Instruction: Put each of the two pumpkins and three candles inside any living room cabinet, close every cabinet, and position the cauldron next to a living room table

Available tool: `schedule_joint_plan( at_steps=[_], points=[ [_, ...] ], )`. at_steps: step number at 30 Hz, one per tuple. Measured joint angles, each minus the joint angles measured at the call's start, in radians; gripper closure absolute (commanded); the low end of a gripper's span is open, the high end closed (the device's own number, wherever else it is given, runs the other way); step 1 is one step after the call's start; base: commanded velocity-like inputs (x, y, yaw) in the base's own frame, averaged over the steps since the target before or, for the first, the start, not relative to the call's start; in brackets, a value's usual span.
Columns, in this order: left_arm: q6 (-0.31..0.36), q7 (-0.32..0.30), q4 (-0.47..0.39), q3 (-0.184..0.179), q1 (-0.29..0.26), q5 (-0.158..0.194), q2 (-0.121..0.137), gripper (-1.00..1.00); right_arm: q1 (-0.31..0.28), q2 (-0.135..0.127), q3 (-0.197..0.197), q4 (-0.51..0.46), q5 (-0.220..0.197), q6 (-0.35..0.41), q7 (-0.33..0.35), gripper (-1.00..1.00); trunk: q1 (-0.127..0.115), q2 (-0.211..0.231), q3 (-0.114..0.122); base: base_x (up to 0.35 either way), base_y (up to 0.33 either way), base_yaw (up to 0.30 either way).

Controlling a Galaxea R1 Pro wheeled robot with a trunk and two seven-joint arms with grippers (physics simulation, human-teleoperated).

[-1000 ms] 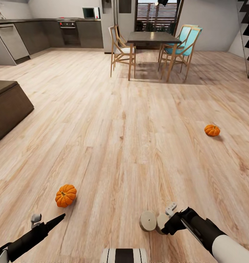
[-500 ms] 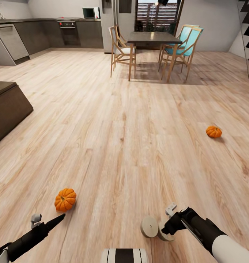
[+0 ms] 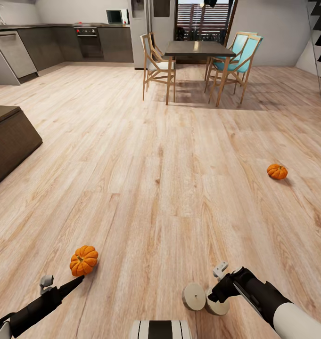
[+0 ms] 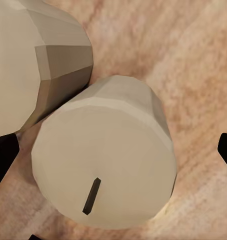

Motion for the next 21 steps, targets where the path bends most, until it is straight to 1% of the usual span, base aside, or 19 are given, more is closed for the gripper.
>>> schedule_joint_plan(
  at_steps=[4,9,18,21],
  points=[
    [0.000,0.000,0.000,0.000,0.000,0.000,0.000,-1.00,0.000,0.000,0.000,0.000,0.000,0.000,0.000,-1.00,0.000,0.000,0.000,0.000,0.000,0.000],
    [0.000,0.000,0.000,0.000,0.000,0.000,0.000,-1.00,0.000,0.000,0.000,0.001,0.000,0.000,0.001,-1.00,0.002,-0.001,-0.019,0.000,0.000,0.000],
    [0.000,0.000,0.000,0.000,0.000,0.000,0.000,-1.00,0.000,0.000,0.000,0.013,0.000,-0.001,0.000,-1.00,0.002,-0.001,-0.019,0.000,0.000,0.000],
    [0.000,0.000,0.000,0.000,0.000,0.000,0.000,-1.00,0.000,0.001,0.000,0.014,0.000,-0.001,0.000,-1.00,0.004,-0.002,-0.031,0.000,0.000,0.000]
  ],
)
